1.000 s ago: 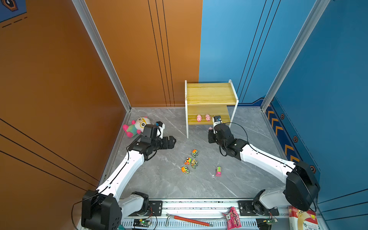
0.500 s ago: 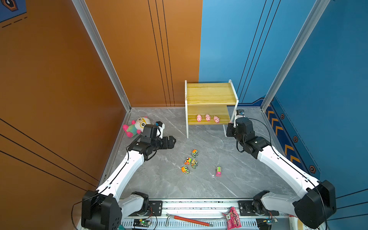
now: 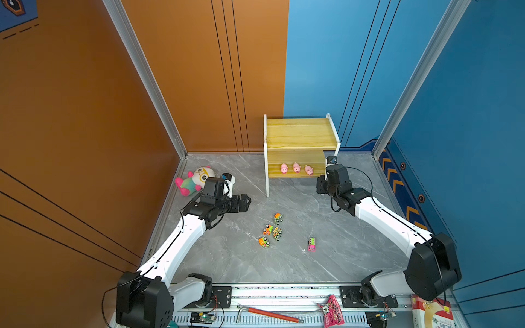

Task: Organize plastic toys on shelves
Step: Place the plastic toy on the shelf.

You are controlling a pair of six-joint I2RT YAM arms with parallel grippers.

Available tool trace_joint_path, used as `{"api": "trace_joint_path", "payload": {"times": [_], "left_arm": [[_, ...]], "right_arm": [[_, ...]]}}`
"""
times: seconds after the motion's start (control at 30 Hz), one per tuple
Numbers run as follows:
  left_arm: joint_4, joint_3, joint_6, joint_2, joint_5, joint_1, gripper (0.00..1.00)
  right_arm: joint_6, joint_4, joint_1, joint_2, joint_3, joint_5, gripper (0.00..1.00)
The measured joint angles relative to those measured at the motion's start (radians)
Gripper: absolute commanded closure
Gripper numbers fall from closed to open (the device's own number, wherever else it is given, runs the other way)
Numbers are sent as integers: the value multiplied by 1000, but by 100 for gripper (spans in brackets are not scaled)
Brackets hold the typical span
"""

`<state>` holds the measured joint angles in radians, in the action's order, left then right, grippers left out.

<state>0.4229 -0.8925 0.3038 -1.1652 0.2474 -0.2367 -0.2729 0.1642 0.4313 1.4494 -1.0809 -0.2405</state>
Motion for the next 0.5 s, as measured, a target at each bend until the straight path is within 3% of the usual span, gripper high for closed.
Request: {"api": "trace_joint_path", "payload": {"times": [0.5], "left_arm": [[0,0,0,0,7,9,4]], "right_arm": [[31,-138,9,121,-50,-96,72]]}}
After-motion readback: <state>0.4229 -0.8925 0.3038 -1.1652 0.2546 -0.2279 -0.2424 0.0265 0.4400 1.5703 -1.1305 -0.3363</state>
